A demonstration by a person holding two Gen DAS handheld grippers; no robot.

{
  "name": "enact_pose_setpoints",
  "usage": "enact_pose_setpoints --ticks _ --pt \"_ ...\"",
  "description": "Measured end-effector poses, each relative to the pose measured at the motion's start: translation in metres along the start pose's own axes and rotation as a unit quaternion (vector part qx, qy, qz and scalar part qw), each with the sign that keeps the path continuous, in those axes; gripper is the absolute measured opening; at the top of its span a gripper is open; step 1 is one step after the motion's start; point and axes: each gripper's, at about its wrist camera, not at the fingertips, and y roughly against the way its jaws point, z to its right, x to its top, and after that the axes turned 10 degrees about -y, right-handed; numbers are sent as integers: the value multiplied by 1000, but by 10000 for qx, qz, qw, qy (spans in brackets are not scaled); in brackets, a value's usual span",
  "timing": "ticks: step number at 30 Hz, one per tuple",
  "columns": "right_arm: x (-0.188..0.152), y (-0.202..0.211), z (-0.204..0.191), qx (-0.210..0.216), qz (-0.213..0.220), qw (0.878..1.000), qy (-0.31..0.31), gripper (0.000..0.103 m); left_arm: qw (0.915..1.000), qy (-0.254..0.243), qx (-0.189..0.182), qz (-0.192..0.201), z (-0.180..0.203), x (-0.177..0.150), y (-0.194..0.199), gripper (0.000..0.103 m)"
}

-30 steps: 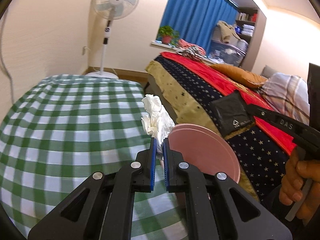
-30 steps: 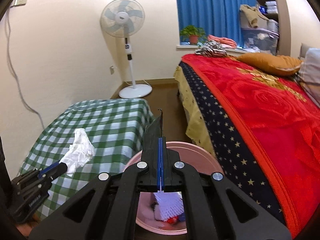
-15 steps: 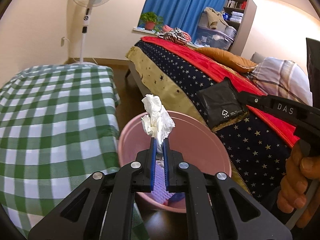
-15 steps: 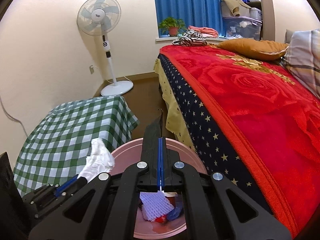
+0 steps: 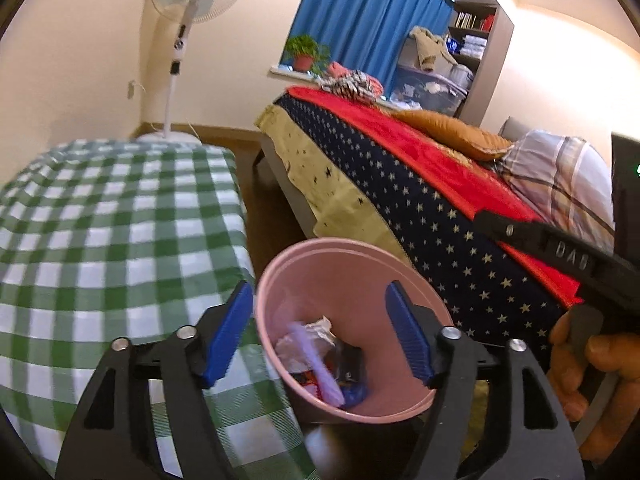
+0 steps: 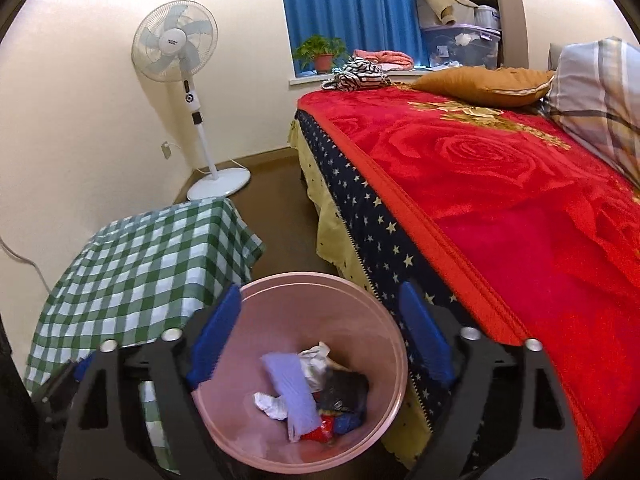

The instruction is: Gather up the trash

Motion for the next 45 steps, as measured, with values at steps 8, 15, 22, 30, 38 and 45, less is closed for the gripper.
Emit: enact_pose_setpoints --ticks 8,15,22,30,38,45 --pt "-14 30 -10 195 189 9996 93 98 9972 -98 619 407 -12 17 65 82" --pt "-45 60 -26 521 164 9985 10 98 9878 -192 1506 347 -24 1 126 95" --pt "-95 91 -65 763 79 9958 503 98 9773 -111 2106 206 -34 -38 186 95" --pt "-129 104 -82 586 14 9952 790 98 9726 128 2309 262 -40 -73 209 95" --pt "-136 98 -88 414 75 9945 956 98 9692 321 2429 230 -45 -86 205 95" --pt "-139 96 -94 489 103 9930 1073 98 9694 405 2418 140 -47 -90 192 95"
